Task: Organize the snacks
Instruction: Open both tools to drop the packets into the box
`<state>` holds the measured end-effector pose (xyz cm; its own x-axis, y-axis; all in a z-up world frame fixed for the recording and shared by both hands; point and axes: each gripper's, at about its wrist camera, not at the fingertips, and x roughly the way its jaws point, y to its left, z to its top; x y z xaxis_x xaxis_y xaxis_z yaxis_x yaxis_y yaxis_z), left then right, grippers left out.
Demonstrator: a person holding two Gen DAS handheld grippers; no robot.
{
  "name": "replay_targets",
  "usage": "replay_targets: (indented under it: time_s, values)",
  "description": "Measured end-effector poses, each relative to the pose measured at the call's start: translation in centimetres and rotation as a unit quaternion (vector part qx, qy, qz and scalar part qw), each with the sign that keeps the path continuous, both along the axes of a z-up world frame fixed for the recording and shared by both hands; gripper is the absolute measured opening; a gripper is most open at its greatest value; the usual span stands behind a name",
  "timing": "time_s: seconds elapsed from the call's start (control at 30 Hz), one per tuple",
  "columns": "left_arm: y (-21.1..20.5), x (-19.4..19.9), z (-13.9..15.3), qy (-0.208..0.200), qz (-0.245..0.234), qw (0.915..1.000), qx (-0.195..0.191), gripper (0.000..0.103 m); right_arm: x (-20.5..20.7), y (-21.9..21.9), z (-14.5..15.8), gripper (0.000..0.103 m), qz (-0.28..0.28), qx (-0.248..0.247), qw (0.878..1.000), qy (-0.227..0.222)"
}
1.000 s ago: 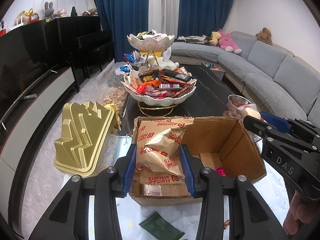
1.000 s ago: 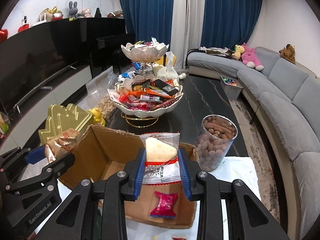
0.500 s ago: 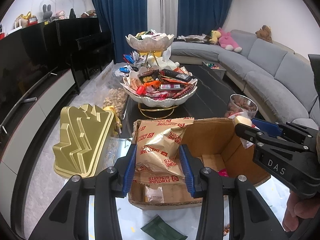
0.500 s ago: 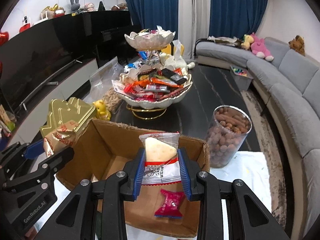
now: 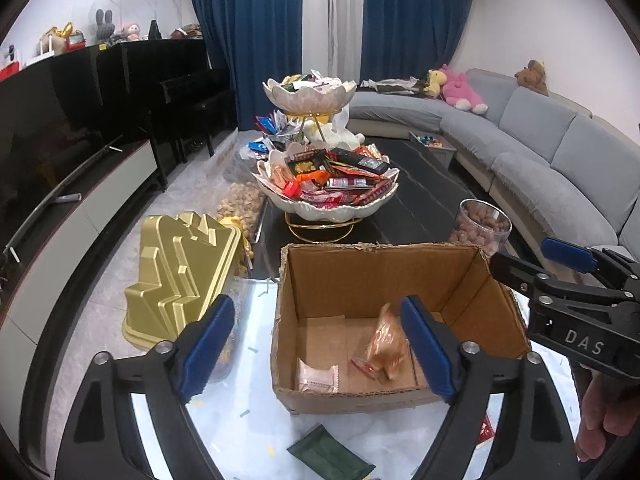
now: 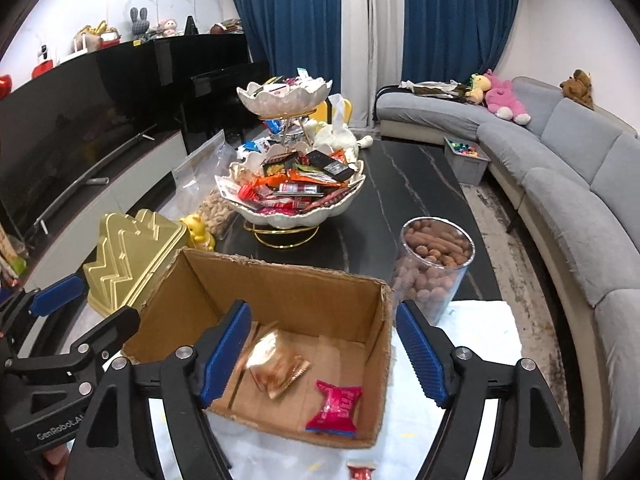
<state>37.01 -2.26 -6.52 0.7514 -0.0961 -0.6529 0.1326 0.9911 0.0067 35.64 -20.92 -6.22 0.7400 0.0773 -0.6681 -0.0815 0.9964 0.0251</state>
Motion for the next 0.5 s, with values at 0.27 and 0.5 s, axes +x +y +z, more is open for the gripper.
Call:
replay_targets:
  time_s: [0.27, 0.5]
  values:
    - [0.2, -2.7, 0.9, -0.007, 0.004, 1.0000, 0.000, 0.092, -3.1, -0.1, 1.1, 0.076, -0.005, -0.011, 1.000, -0.017]
    - [-0.3, -5.1, 0.6, -0.002, 0.001, 1.0000, 0.006, 0.092, -5.5, -0.7, 1.2, 0.076, -0.008, -0.009, 1.000, -0.023]
